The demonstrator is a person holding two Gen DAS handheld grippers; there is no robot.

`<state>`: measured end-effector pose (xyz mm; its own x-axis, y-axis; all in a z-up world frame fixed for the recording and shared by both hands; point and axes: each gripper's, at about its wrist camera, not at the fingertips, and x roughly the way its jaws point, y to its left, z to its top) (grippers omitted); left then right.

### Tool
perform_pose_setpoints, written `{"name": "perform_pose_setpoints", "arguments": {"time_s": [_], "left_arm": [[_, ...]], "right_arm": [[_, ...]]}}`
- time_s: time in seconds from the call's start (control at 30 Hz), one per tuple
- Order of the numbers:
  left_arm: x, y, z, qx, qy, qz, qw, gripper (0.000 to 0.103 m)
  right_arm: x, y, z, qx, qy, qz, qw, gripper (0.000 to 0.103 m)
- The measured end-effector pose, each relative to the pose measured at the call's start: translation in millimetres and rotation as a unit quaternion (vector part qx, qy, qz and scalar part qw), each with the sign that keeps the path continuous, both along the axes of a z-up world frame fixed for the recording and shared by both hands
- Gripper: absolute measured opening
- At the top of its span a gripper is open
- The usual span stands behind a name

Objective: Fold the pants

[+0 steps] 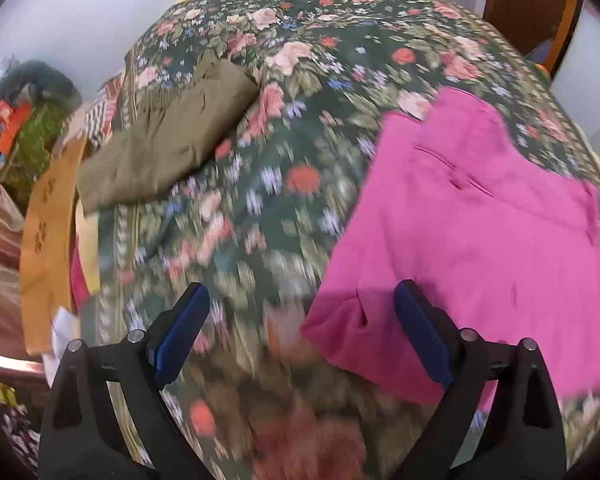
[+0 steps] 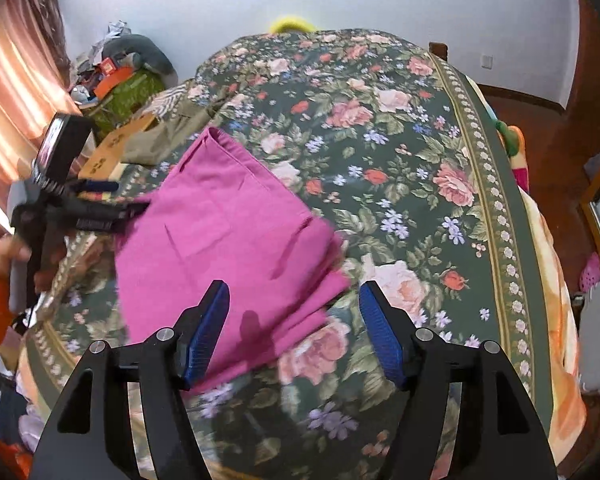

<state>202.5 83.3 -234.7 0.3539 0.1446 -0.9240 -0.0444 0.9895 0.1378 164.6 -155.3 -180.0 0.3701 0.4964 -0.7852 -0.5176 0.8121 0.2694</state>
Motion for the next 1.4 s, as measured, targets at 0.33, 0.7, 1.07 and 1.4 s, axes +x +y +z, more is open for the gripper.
{"name": "perform_pose_setpoints", "arguments": {"time_s": [0.33,0.7,1.07,1.4], "left_arm": [[-67,-17,13,-0.039,-0.024,0.004,0.9989,0.095],[-88,12,9,-0.003,-0.049,0.052,0.9975,0.096],[-94,24,36,-0.068,-0.074,0.019,0.9948,0.091],[-85,-1,7,-0.073,-0.041,-0.015,0.9964,0.092]], "right_arm": [[-31,18,-26,-0.032,0.020,0.033,0.999,0.064],[-31,-7,-39,-0.006,0.041,0.012,0.999,0.064],[-29,-9,-29,-0.008,0.033,-0.005,0.999,0.064],[-20,-6,-39,-0.004,0.049,-0.008,0.999,0.066]]}}
